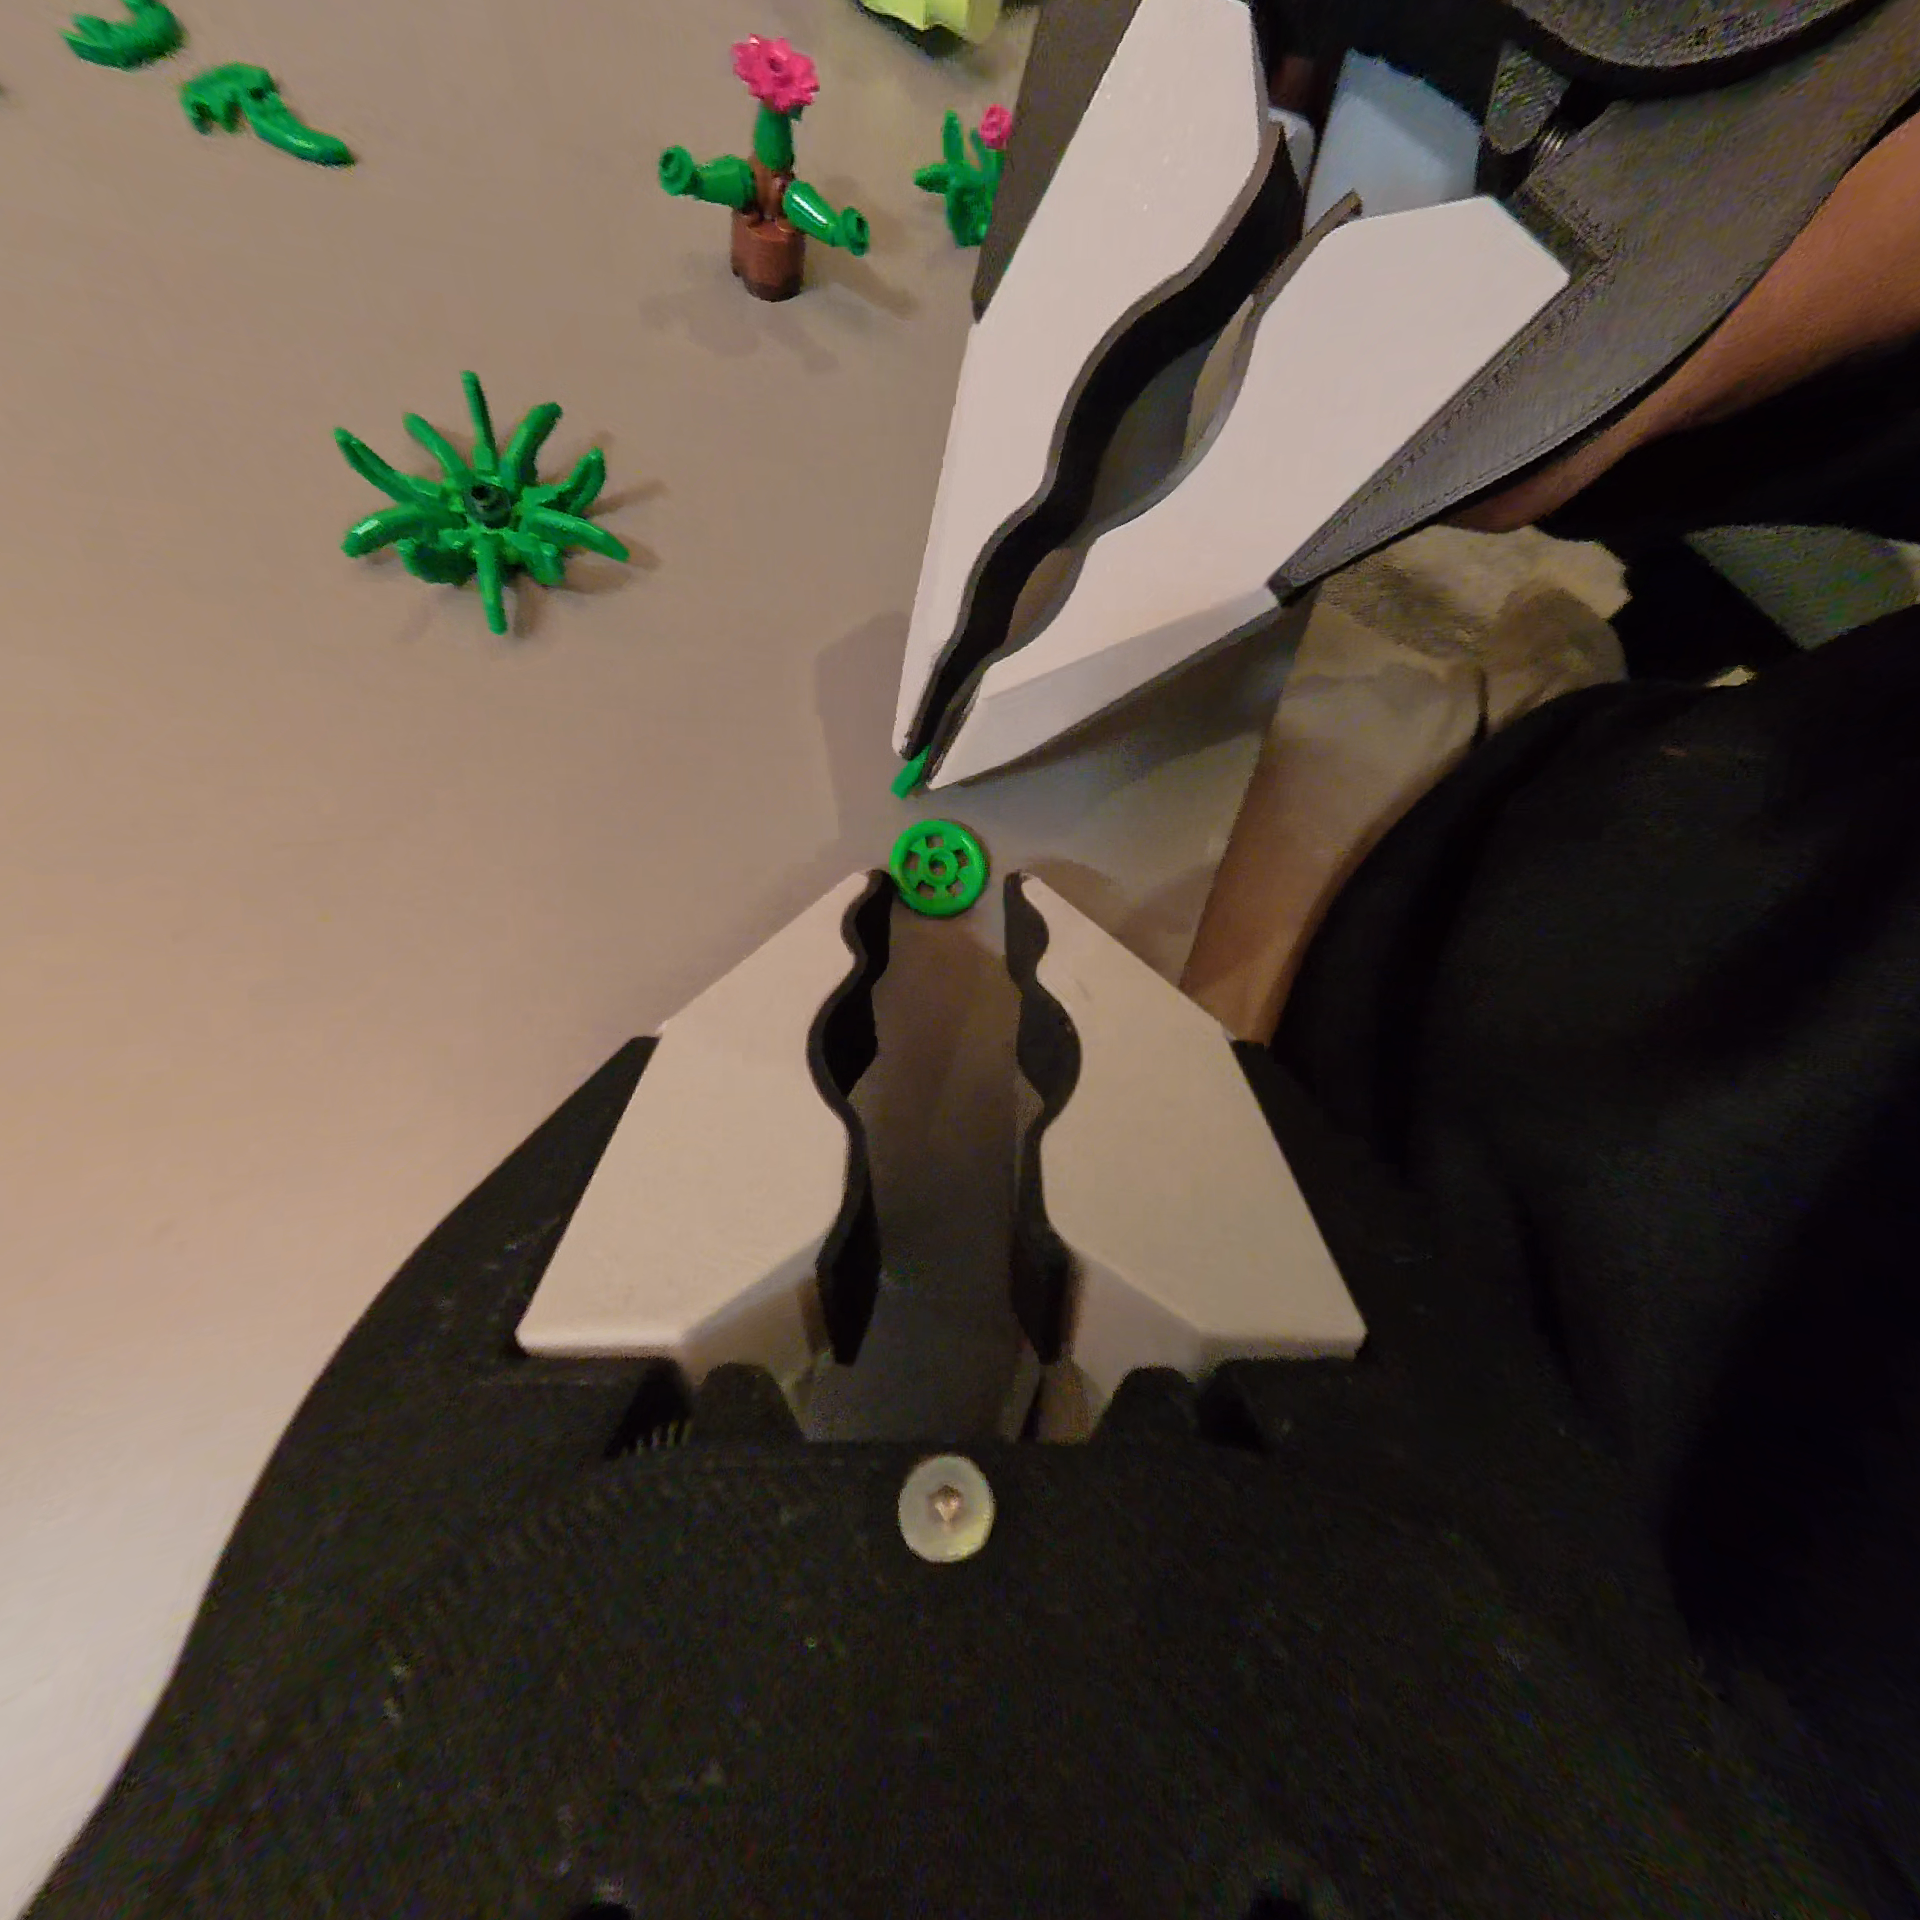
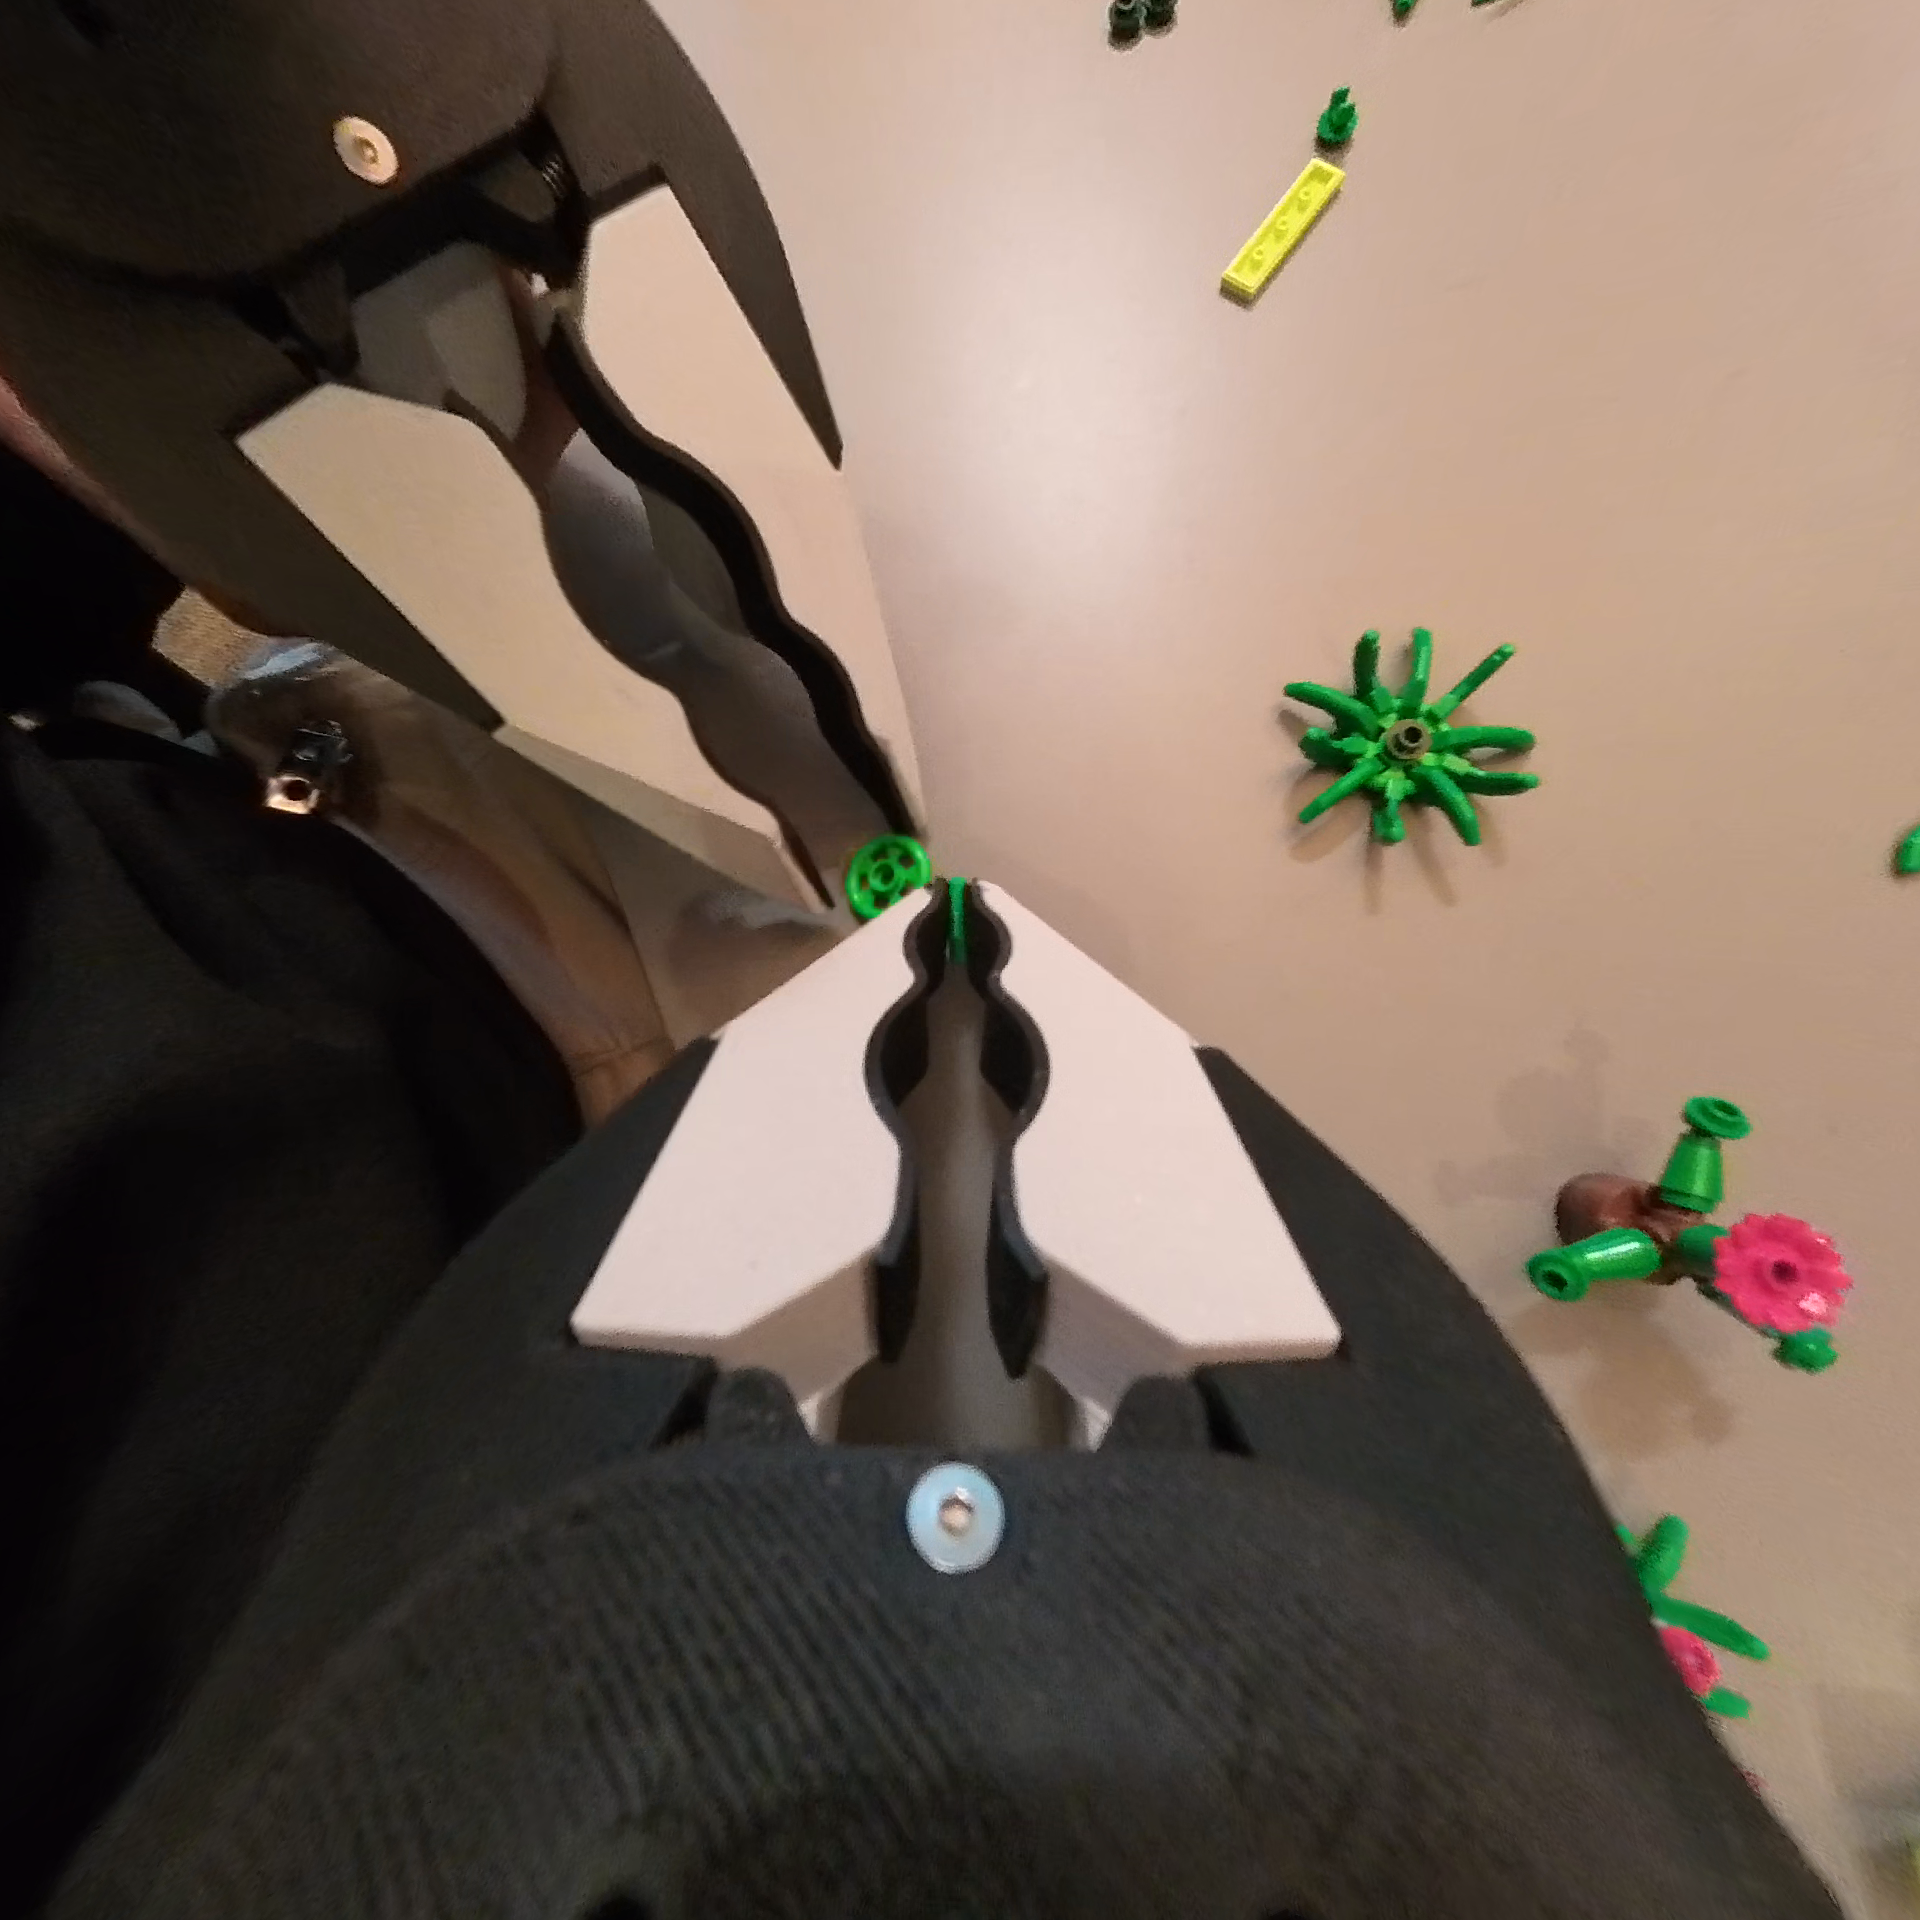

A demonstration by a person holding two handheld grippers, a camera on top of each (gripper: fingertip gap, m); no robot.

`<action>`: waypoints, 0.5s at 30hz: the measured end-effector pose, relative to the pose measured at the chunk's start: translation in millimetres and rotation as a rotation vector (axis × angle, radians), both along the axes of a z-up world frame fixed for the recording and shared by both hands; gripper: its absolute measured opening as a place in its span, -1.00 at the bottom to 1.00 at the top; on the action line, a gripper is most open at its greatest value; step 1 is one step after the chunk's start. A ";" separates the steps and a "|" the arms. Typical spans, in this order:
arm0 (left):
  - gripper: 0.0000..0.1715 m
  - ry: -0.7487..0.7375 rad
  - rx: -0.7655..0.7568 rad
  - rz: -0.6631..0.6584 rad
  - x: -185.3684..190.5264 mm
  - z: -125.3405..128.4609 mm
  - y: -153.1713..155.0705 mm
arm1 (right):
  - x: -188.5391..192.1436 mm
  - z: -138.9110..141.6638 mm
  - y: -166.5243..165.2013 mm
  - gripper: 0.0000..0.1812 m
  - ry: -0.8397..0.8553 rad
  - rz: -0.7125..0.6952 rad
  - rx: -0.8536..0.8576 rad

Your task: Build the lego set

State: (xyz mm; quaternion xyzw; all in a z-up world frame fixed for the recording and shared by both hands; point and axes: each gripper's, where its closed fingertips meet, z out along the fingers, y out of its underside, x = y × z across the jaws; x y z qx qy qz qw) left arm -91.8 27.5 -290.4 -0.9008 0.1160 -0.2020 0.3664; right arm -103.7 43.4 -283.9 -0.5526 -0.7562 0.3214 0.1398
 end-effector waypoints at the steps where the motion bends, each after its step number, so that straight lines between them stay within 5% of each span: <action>1: -0.76 -0.013 -0.004 -0.006 1.0 0.7 -1.3 | 0.9 0.8 -1.7 -0.99 -0.002 0.002 -0.010; 15: -0.84 -0.016 0.036 -0.102 16.9 8.0 -7.3 | 15.2 -1.2 -4.6 -0.99 -0.011 0.008 -0.022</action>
